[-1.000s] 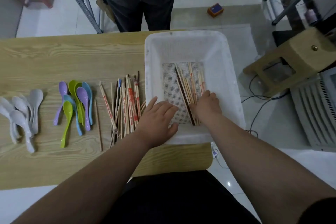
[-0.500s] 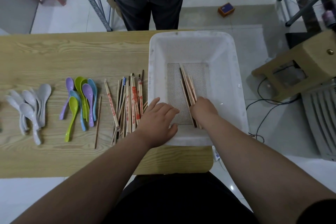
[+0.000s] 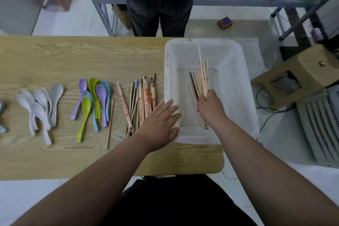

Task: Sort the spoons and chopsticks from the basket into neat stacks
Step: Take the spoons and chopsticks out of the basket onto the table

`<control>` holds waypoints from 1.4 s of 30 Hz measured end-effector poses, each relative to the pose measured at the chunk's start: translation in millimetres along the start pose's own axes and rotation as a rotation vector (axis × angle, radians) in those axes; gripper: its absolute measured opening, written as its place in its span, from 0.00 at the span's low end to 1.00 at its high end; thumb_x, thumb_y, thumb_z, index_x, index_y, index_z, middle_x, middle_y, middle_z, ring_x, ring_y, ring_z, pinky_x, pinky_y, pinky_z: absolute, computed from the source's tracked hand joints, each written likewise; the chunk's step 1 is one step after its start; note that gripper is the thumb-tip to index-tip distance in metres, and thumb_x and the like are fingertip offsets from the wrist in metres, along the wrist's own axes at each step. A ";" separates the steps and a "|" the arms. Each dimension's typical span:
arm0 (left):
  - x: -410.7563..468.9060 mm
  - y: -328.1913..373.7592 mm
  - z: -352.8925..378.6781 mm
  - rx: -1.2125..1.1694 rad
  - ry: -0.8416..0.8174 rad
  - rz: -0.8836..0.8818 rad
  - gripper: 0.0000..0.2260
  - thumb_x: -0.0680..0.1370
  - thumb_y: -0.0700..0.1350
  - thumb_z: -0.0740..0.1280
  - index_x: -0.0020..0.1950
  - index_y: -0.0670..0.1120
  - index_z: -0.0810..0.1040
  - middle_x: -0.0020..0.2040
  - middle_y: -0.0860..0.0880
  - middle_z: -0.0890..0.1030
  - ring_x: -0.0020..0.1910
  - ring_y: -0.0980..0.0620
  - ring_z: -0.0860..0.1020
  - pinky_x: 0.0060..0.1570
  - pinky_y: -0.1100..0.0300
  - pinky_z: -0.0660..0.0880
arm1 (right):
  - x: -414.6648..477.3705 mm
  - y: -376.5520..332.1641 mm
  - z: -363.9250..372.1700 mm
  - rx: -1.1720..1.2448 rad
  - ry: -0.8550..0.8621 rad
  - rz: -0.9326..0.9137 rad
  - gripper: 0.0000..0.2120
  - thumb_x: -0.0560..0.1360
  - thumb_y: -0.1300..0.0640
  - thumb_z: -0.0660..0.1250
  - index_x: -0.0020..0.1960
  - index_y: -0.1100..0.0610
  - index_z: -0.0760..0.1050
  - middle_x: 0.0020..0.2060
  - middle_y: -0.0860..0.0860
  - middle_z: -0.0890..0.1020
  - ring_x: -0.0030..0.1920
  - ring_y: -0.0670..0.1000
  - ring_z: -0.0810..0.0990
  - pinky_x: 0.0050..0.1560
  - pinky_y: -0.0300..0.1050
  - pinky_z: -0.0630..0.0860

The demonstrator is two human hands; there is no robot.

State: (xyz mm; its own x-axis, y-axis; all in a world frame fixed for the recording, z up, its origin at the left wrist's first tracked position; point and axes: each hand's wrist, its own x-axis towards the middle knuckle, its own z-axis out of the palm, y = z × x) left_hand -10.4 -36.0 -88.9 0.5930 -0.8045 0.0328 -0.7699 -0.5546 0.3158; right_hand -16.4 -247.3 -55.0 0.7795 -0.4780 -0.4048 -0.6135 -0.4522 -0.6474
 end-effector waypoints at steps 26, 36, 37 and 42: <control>-123.5 -102.0 14.5 -0.068 -0.392 -0.322 0.35 0.76 0.47 0.64 0.81 0.51 0.54 0.81 0.43 0.53 0.79 0.41 0.51 0.77 0.47 0.55 | -54.3 -71.6 164.2 -0.707 -0.323 -0.102 0.37 0.78 0.66 0.57 0.82 0.55 0.44 0.80 0.57 0.50 0.78 0.62 0.55 0.75 0.57 0.61; -100.2 -97.2 -3.7 -0.075 -0.226 -0.322 0.31 0.74 0.49 0.65 0.77 0.44 0.66 0.76 0.38 0.65 0.74 0.36 0.64 0.68 0.40 0.69 | -68.4 -98.2 114.7 -0.434 -0.247 -0.446 0.25 0.81 0.53 0.59 0.78 0.54 0.62 0.73 0.55 0.68 0.72 0.56 0.68 0.68 0.51 0.69; -94.0 -93.6 -6.4 -0.094 -0.190 -0.319 0.30 0.74 0.48 0.65 0.76 0.44 0.67 0.74 0.38 0.67 0.73 0.35 0.66 0.66 0.40 0.71 | -68.3 -97.4 100.8 -0.398 -0.225 -0.464 0.25 0.81 0.53 0.59 0.78 0.53 0.62 0.72 0.54 0.69 0.70 0.55 0.70 0.67 0.50 0.70; -48.9 -61.0 -20.8 -0.126 0.046 -0.242 0.26 0.74 0.48 0.64 0.71 0.40 0.72 0.67 0.37 0.74 0.65 0.36 0.74 0.61 0.43 0.75 | -44.8 -69.5 34.9 -0.165 -0.066 -0.397 0.19 0.81 0.55 0.60 0.71 0.52 0.72 0.63 0.52 0.75 0.60 0.48 0.76 0.63 0.49 0.75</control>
State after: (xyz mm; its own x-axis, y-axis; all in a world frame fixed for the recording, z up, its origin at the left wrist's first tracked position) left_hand 12.5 41.6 -90.1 0.7687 -0.6394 -0.0159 -0.5704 -0.6966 0.4352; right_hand -4.3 -168.3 -14.5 0.9622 -0.1962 -0.1891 -0.2724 -0.7081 -0.6514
